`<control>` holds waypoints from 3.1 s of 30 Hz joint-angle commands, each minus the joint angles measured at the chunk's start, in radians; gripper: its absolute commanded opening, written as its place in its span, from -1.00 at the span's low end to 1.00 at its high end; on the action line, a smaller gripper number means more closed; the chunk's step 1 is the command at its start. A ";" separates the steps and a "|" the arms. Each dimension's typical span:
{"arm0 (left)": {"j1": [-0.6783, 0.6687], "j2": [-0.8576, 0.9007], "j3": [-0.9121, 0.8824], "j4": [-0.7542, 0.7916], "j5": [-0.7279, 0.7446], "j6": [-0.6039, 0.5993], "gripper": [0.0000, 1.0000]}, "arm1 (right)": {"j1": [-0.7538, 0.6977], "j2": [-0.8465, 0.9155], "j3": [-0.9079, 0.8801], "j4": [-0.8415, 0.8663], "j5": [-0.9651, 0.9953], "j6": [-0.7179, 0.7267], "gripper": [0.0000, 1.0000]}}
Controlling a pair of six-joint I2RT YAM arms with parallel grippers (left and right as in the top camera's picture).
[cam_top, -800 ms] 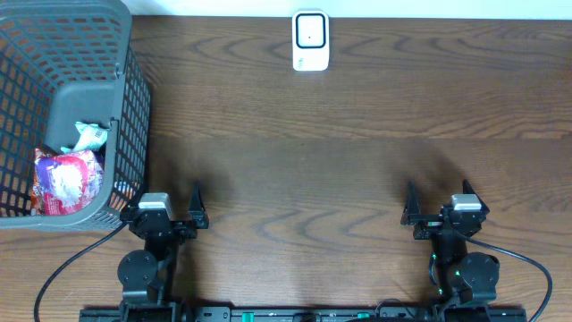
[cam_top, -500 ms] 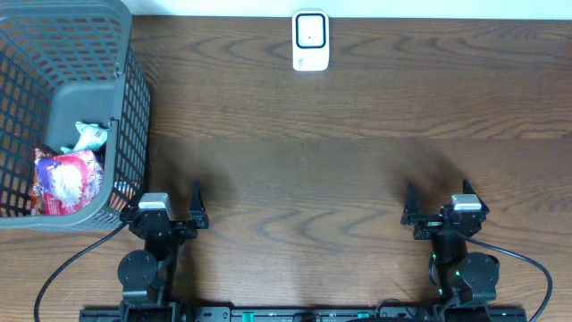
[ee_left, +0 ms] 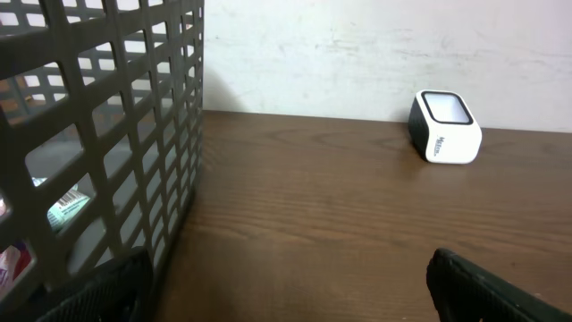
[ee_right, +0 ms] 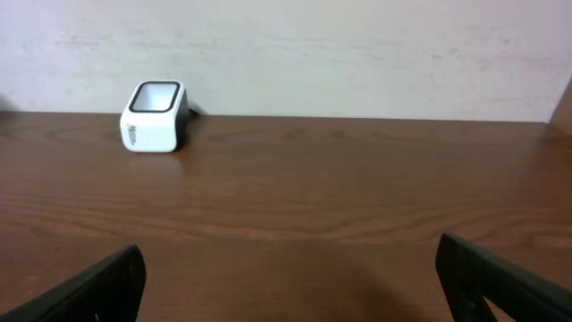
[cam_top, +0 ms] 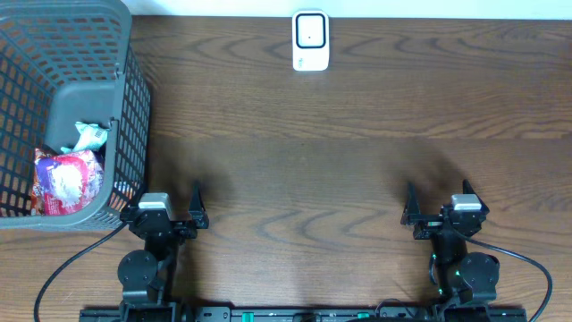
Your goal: Scan the item barcode
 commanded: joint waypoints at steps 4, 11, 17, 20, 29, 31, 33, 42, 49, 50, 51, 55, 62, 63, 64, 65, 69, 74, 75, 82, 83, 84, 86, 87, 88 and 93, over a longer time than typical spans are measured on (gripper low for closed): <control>0.004 -0.006 -0.017 -0.034 0.005 0.002 0.96 | -0.016 -0.005 -0.003 -0.003 -0.002 0.007 0.98; 0.004 -0.006 -0.017 -0.034 0.005 0.002 0.96 | -0.016 -0.005 -0.003 -0.003 -0.002 0.007 0.98; 0.004 -0.006 -0.017 -0.034 0.005 0.002 0.96 | -0.016 -0.005 -0.003 -0.003 -0.002 0.007 0.99; 0.004 -0.006 -0.017 -0.034 0.005 0.002 0.96 | -0.016 -0.005 -0.003 -0.003 -0.002 0.007 0.98; 0.004 -0.006 -0.017 -0.034 0.005 0.002 0.96 | -0.016 -0.005 -0.003 -0.003 -0.002 0.007 0.99; 0.004 -0.006 -0.017 -0.034 0.005 0.002 0.96 | -0.016 -0.005 -0.003 -0.003 -0.002 0.007 0.99; 0.004 -0.006 -0.017 -0.034 0.005 0.002 0.96 | -0.016 -0.005 -0.003 -0.003 -0.002 0.007 0.98; 0.004 -0.006 -0.017 -0.034 0.005 0.002 0.96 | -0.016 -0.005 -0.003 -0.003 -0.002 0.007 0.99; 0.004 -0.006 -0.017 -0.034 0.005 0.002 0.95 | -0.016 -0.005 -0.003 -0.003 -0.002 0.007 0.98; 0.004 -0.006 -0.017 -0.034 0.005 0.002 0.95 | -0.016 -0.005 -0.003 -0.003 -0.002 0.007 0.99; 0.004 -0.006 -0.017 -0.034 0.005 0.002 0.96 | -0.016 -0.005 -0.003 -0.003 -0.002 0.007 0.98; 0.004 -0.006 -0.017 -0.034 0.005 0.002 0.96 | -0.016 -0.005 -0.003 -0.003 -0.002 0.007 0.99; 0.004 -0.006 -0.017 -0.034 0.005 0.002 0.96 | -0.016 -0.005 -0.003 -0.003 -0.002 0.007 0.99; 0.004 -0.006 -0.017 -0.034 0.005 0.002 0.96 | -0.016 -0.005 -0.003 -0.003 -0.002 0.007 0.98; 0.004 -0.006 -0.017 -0.034 0.005 0.002 0.96 | -0.016 -0.005 -0.003 -0.003 -0.002 0.007 0.98; 0.004 -0.006 -0.017 -0.034 0.005 0.002 0.96 | -0.016 -0.005 -0.003 -0.003 -0.002 0.007 0.99; 0.004 -0.006 -0.017 -0.034 0.005 0.002 0.96 | -0.016 -0.005 -0.003 -0.003 -0.002 0.007 0.99; 0.004 -0.006 -0.017 -0.034 0.005 0.002 0.96 | -0.016 -0.005 -0.003 -0.003 -0.002 0.007 0.99; 0.004 -0.006 -0.017 -0.034 0.005 0.002 0.96 | -0.016 -0.005 -0.003 -0.003 -0.002 0.007 0.98; 0.004 -0.006 -0.017 -0.032 0.006 0.002 0.96 | -0.016 -0.005 -0.003 -0.003 -0.002 0.007 0.99; 0.004 -0.006 -0.017 -0.032 0.006 0.002 0.96 | -0.016 -0.005 -0.003 -0.003 -0.002 0.007 0.98; 0.004 -0.006 -0.017 -0.032 0.006 0.002 0.96 | -0.016 -0.005 -0.003 -0.003 -0.002 0.007 0.99; 0.004 -0.006 -0.017 -0.033 0.006 0.002 0.96 | -0.016 -0.005 -0.003 -0.003 -0.002 0.007 0.98; 0.004 -0.006 -0.017 -0.026 0.025 -0.003 0.96 | -0.016 -0.005 -0.003 -0.003 -0.002 0.007 0.98; 0.004 -0.006 -0.017 -0.005 0.064 -0.018 0.96 | -0.016 -0.005 -0.003 -0.003 -0.002 0.007 0.98; 0.004 -0.006 -0.017 0.245 0.403 -0.089 0.96 | -0.016 -0.005 -0.003 -0.003 -0.002 0.007 0.99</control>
